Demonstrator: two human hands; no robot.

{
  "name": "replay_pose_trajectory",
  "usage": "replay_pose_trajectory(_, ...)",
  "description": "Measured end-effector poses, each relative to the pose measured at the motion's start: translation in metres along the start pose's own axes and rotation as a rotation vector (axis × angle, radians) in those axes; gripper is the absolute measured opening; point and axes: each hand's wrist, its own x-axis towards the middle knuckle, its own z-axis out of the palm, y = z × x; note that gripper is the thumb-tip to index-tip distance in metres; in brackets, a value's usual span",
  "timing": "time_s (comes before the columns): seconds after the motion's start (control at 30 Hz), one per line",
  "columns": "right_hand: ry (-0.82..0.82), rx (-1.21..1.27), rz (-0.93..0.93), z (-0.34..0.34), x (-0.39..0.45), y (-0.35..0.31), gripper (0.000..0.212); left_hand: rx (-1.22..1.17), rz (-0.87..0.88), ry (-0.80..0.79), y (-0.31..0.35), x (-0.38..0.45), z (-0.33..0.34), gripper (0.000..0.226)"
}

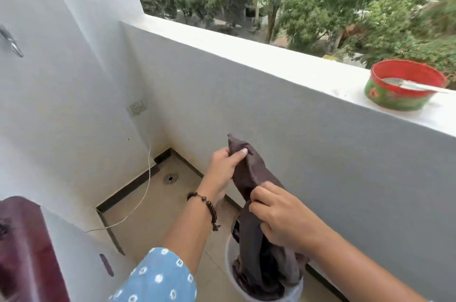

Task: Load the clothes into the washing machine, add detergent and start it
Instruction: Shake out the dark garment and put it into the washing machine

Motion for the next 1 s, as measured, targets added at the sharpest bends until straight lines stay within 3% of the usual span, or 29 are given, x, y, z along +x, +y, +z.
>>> replay_pose_trajectory(0.1, -0.118, 0.088, 0.087, -0.006, 0.0, -0.002, 0.035, 0.037, 0.092, -0.043, 0.021, -0.011, -0.002, 0.011)
replay_pose_trajectory(0.17, -0.111, 0.27, 0.19, -0.016, -0.001, -0.002, 0.036, 0.018, 0.133, -0.086, 0.029, -0.023, -0.007, 0.011)
replay_pose_trajectory(0.23, 0.03, 0.48, 0.357, -0.03, 0.003, -0.002, 0.025, -0.024, 0.172, -0.134, 0.037, -0.034, -0.015, 0.01)
replay_pose_trajectory(0.3, 0.291, 0.655, 0.537, -0.039, 0.007, 0.004, 0.014, -0.009, 0.195, -0.207, 0.044, -0.041, -0.025, 0.01)
replay_pose_trajectory(0.37, 0.438, 0.817, 0.699, -0.044, 0.011, 0.016, 0.013, 0.055, 0.198, -0.324, 0.054, -0.048, -0.036, 0.015)
replay_pose_trajectory(0.43, 0.327, 0.958, 0.787, -0.046, 0.014, 0.028, 0.036, 0.155, 0.198, -0.427, 0.064, -0.056, -0.043, 0.014)
replay_pose_trajectory(0.53, -0.053, 1.129, 0.785, -0.039, 0.017, 0.033, 0.087, 0.266, 0.223, -0.506, 0.075, -0.069, -0.046, 0.012)
replay_pose_trajectory(0.6, -0.234, 1.216, 0.693, -0.031, 0.023, 0.024, 0.097, 0.245, 0.235, -0.515, 0.079, -0.074, -0.048, 0.01)
replay_pose_trajectory(0.73, -0.349, 1.336, 0.523, -0.025, 0.031, 0.001, 0.068, 0.207, 0.292, -0.473, 0.087, -0.081, -0.054, 0.007)
replay_pose_trajectory(0.8, -0.314, 1.385, 0.5, -0.022, 0.032, -0.005, 0.05, 0.186, 0.32, -0.418, 0.089, -0.082, -0.058, 0.008)
replay_pose_trajectory(0.87, -0.12, 1.436, 0.564, -0.022, 0.037, -0.008, 0.03, 0.15, 0.349, -0.332, 0.087, -0.08, -0.062, 0.009)
replay_pose_trajectory(1.0, 0.218, 1.397, 0.652, -0.043, 0.046, -0.006, 0.017, 0.161, 0.327, -0.247, 0.08, -0.075, -0.071, 0.007)
